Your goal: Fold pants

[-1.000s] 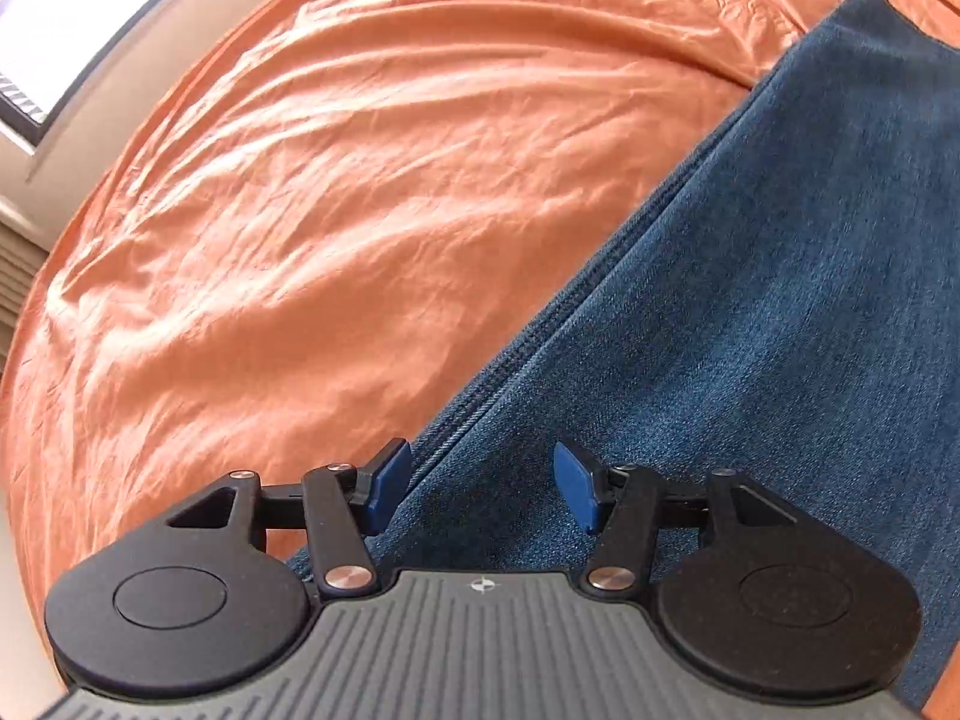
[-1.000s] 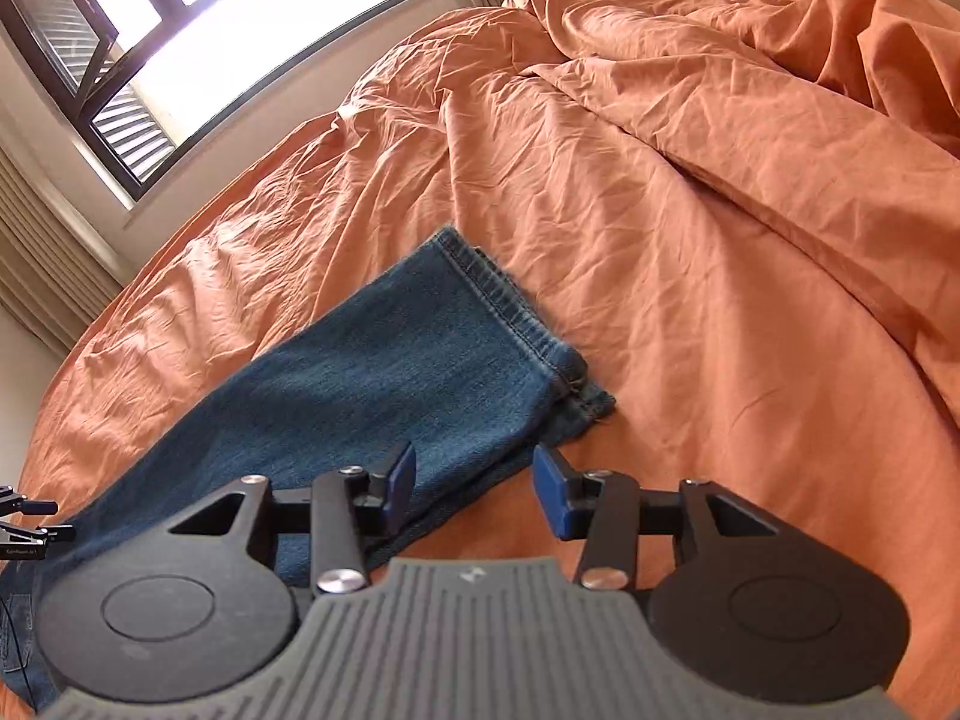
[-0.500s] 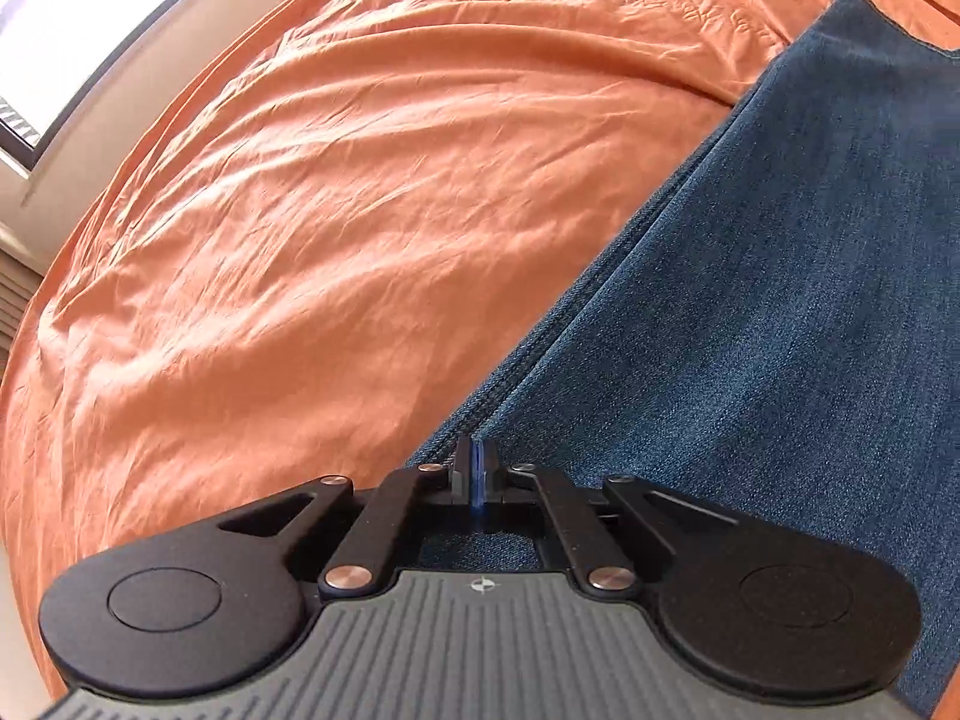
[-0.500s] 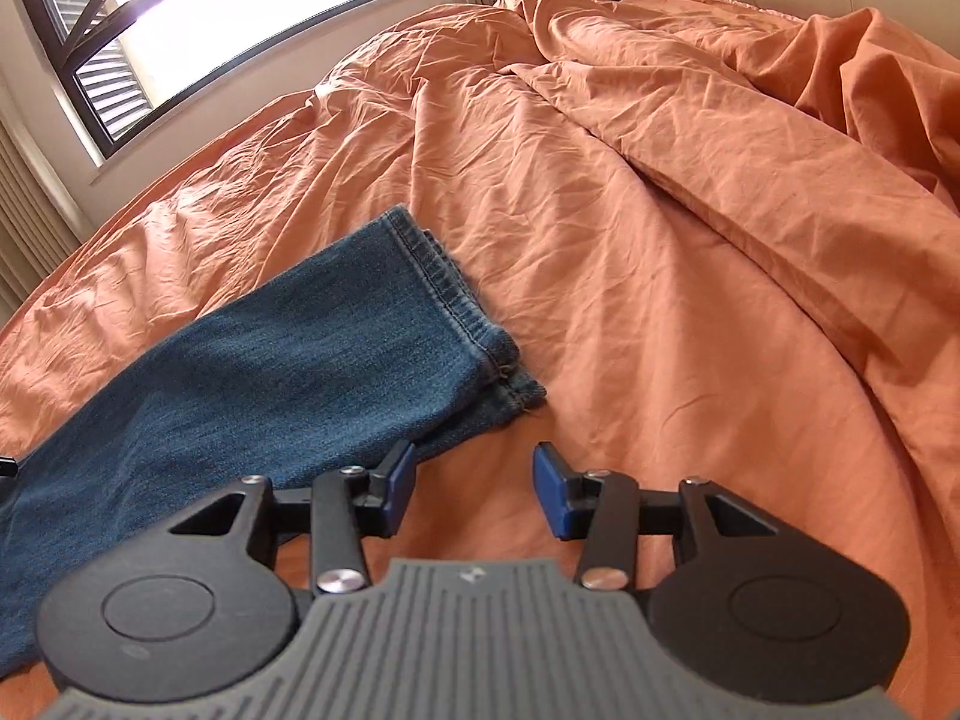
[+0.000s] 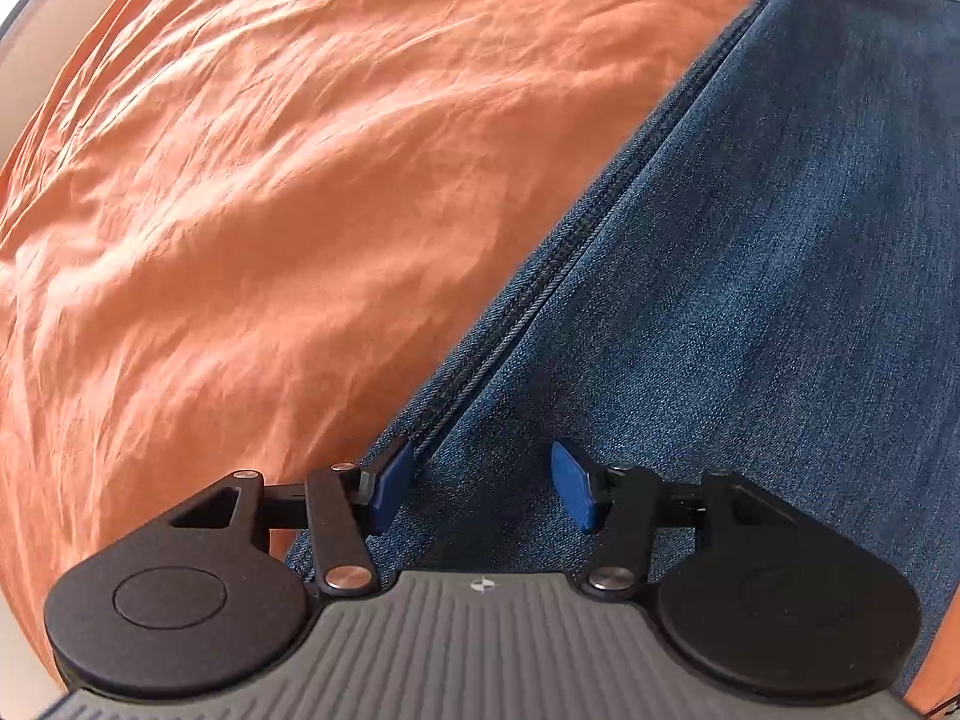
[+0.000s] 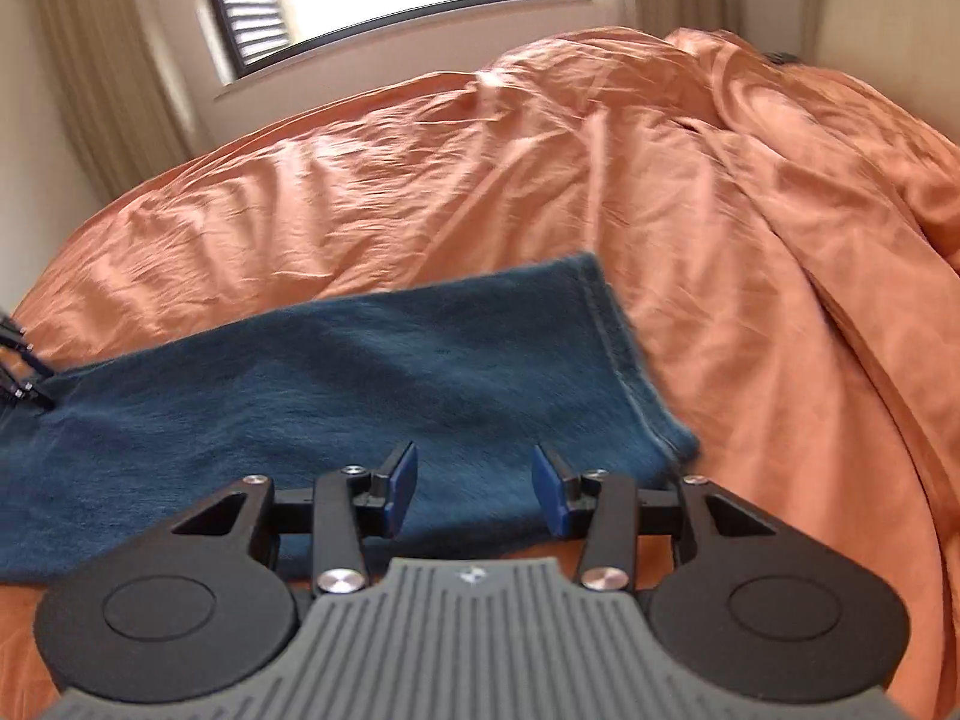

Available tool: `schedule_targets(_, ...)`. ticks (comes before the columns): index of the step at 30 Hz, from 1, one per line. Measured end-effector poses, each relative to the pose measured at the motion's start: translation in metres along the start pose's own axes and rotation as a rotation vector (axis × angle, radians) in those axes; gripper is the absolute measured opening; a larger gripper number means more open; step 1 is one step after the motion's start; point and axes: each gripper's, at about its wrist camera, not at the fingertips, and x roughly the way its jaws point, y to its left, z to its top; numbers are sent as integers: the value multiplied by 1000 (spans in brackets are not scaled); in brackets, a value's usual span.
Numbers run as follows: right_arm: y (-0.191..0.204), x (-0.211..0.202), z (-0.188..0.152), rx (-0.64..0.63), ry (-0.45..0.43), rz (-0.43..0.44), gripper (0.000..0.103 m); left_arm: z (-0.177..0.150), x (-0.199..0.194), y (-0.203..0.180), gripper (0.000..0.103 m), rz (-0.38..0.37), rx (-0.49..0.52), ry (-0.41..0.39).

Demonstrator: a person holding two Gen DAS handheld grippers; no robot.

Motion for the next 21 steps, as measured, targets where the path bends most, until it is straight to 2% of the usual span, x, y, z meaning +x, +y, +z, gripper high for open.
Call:
schedule_targets(4, 48, 38, 41, -225, 42, 93, 35, -6, 5, 14, 63, -64, -70, -8)
schedule_targets(6, 69, 57, 53, -312, 58, 103, 34, -8, 6, 15, 37, -59, -92, -26)
schedule_targets(7, 77, 66, 58, -338, 70, 100, 34, -10, 6, 13, 29, -43, -86, -35)
schedule_targets(8, 85, 73, 61, -357, 77, 95, 34, -12, 6, 10, 14, -15, -81, -47)
schedule_targets(9, 91, 79, 64, -366, 84, 94, 34, -14, 5, 9, 7, 1, -94, -58)
schedule_targets(13, 105, 91, 63, -401, 104, 81, 31, -26, -11, -1, 2, 72, -148, -132)
schedule_targets(18, 97, 92, 54, -372, 113, 43, 29, -28, -33, -17, 1, 217, -188, -241)
schedule_targets(21, 90, 89, 49, -343, 114, 19, 28, -23, -27, -9, 2, 235, -220, -240)
